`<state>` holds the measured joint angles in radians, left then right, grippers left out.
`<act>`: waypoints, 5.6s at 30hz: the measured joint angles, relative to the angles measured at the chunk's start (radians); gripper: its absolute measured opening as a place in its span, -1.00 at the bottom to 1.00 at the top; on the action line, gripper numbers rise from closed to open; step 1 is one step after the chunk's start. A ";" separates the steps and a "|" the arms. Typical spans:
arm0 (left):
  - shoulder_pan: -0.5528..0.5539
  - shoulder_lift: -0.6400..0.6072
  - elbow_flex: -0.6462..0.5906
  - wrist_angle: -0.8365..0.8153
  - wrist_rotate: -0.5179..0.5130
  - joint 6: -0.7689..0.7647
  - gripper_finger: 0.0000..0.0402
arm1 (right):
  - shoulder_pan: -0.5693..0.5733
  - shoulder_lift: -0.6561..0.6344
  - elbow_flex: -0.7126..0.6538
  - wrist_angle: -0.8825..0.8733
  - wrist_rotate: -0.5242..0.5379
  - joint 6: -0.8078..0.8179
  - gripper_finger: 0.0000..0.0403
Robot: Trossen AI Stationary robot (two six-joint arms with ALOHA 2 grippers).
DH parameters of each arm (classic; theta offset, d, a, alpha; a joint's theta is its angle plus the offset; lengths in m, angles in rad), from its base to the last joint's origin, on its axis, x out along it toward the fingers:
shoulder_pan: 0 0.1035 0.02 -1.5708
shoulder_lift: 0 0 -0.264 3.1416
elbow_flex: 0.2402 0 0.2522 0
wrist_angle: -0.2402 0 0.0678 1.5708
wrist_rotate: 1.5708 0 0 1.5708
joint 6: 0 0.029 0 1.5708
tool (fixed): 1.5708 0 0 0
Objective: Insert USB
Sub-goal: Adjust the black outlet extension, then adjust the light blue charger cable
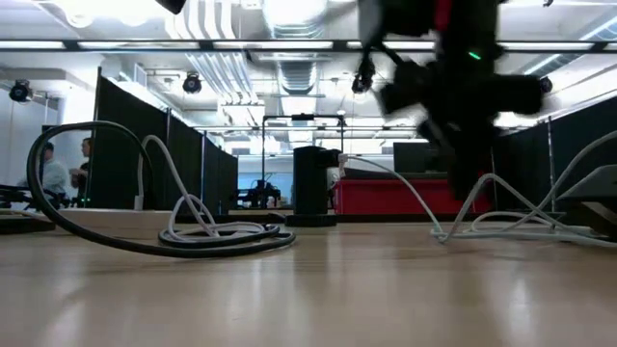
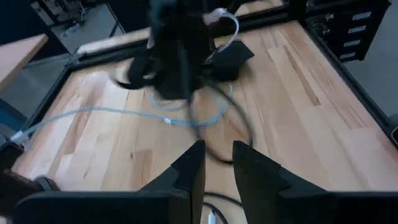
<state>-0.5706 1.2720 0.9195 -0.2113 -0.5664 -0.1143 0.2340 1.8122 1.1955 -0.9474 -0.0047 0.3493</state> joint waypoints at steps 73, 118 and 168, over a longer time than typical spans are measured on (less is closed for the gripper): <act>0.005 0.000 0.000 0.008 -0.001 0.047 -0.65 | -0.106 -0.158 -0.095 0.073 -0.046 -0.098 -1.00; 0.002 0.000 -0.001 0.031 0.002 0.021 -0.65 | 0.176 -0.076 -0.038 0.410 -0.165 0.097 -1.00; 0.002 0.000 -0.001 0.016 0.000 0.026 -0.65 | -0.498 -0.024 0.008 0.390 0.315 -0.447 -1.00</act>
<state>-0.5684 1.2716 0.9188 -0.1952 -0.5662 -0.0879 -0.2636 1.7884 1.2032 -0.5572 0.3099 -0.0979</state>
